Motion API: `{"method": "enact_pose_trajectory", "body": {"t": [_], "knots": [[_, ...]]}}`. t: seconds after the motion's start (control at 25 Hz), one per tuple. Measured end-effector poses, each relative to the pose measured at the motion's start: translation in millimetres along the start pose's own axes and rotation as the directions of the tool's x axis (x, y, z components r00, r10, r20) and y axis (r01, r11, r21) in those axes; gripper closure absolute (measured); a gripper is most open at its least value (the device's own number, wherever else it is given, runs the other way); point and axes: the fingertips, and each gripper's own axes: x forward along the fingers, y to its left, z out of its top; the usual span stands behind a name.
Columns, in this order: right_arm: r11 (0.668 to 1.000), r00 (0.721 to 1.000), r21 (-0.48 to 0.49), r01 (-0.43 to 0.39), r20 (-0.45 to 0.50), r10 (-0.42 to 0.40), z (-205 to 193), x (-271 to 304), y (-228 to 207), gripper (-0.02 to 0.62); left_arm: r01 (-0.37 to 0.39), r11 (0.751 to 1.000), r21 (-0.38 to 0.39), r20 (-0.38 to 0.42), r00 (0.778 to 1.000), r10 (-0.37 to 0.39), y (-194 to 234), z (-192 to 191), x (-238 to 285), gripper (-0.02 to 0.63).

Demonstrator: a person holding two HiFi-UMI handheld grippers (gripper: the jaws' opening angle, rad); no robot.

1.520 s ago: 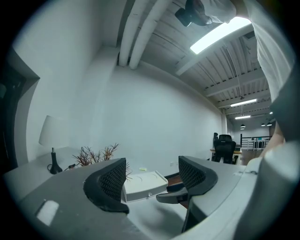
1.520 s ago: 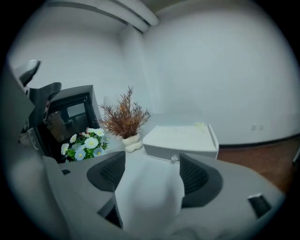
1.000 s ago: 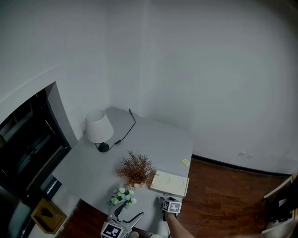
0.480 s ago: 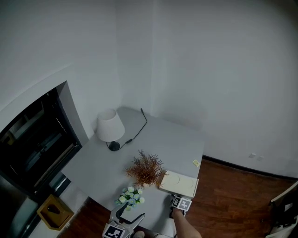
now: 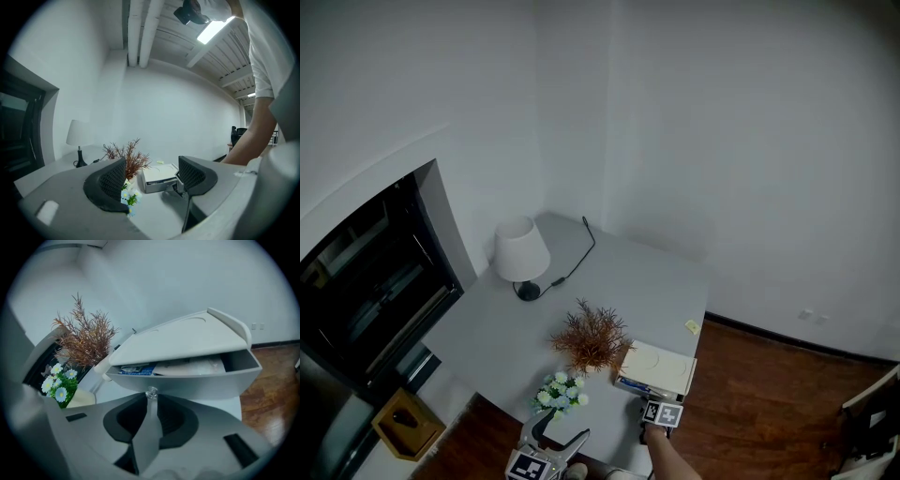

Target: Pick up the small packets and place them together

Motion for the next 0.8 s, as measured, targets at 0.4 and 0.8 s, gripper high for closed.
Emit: {"method": "enact_pose_trajectory", "body": {"t": [0.4, 0.8], "knots": [[0.997, 0.997, 0.049, -0.064, 0.054, 0.061, -72, -43, 40, 0.529, 0.075, 0.997, 0.009, 0.000, 0.997, -0.075, -17, -7, 20, 0.272], [0.995, 0.968, -0.096, -0.037, 0.243, 0.059, -51, -86, 34, 0.485, 0.162, 0.987, 0.016, -0.017, 0.987, -0.162, -36, -14, 43, 0.272]]}}
